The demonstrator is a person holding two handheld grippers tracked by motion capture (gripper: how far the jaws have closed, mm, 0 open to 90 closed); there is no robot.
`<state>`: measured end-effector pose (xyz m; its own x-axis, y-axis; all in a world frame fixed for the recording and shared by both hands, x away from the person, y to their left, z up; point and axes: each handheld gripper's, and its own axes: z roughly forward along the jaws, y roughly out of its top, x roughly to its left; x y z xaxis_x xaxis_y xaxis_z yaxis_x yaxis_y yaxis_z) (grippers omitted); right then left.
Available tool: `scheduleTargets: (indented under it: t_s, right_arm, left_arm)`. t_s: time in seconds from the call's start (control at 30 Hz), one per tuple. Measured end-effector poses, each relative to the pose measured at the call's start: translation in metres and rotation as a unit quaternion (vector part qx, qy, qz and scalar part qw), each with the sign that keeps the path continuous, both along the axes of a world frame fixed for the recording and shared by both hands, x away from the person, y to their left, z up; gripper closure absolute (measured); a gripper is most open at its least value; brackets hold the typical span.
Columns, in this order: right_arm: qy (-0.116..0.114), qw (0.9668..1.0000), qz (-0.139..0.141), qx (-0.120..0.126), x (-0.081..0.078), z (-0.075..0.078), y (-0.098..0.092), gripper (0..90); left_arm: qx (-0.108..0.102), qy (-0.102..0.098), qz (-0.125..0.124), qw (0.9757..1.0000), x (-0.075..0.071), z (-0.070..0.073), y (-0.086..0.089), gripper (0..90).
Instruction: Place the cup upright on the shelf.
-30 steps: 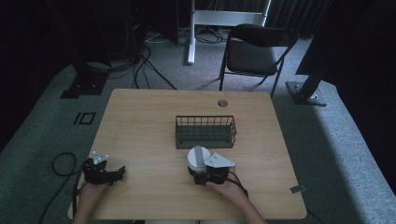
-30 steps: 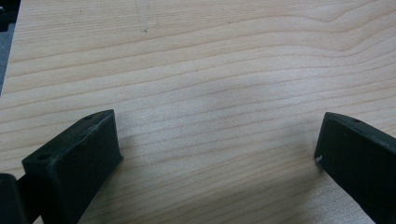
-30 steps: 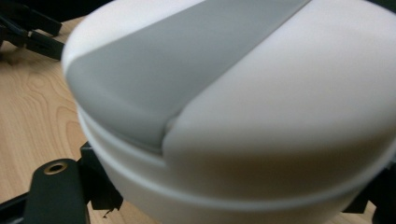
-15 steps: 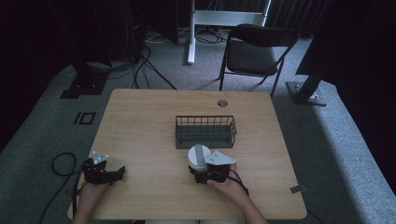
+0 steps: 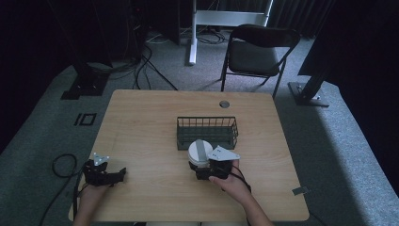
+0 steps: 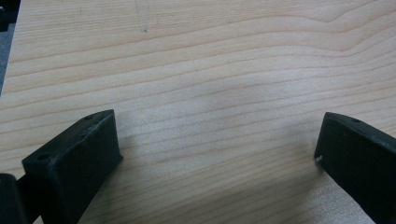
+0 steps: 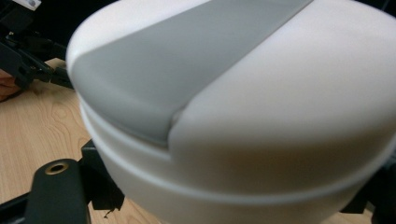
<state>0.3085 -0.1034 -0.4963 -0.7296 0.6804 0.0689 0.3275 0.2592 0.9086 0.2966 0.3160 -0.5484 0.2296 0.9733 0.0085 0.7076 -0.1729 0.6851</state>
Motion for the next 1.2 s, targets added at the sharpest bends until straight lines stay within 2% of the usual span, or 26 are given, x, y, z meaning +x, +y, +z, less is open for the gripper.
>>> scheduleTargets:
  t_s: [0.57,1.13,1.2]
  right_arm:
    - [-0.021,0.9996,-0.013,0.016,0.015,0.031,0.0,18.2]
    - [-0.045,0.997,-0.053,0.033,0.045,0.058,0.001,18.3]
    - [-0.047,0.9959,-0.07,0.033,0.053,0.065,0.0,18.2]
  left_arm:
    - [0.0,0.0,0.0,1.0,0.0,0.0,0.0,0.2]
    - [0.0,0.0,0.0,1.0,0.0,0.0,0.0,0.2]
    - [0.0,-0.001,0.0,1.0,0.0,0.0,0.0,0.2]
